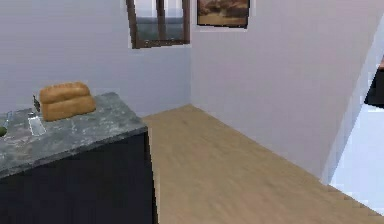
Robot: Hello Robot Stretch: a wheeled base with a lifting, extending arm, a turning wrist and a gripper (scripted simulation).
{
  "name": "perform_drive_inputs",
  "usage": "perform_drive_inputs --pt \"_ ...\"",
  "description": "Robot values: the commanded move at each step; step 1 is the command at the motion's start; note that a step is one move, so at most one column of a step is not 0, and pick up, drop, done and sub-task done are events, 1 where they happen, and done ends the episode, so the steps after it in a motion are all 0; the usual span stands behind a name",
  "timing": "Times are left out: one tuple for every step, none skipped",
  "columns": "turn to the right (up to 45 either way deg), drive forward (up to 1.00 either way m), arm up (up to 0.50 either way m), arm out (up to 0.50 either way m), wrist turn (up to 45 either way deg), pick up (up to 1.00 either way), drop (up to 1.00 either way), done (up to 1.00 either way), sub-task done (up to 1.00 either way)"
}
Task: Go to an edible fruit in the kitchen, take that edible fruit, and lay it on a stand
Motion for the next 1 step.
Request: perform_drive_inputs --pt "0.0 1.0 0.0 0.0 0.0 0.0 0.0 0.0 0.0"
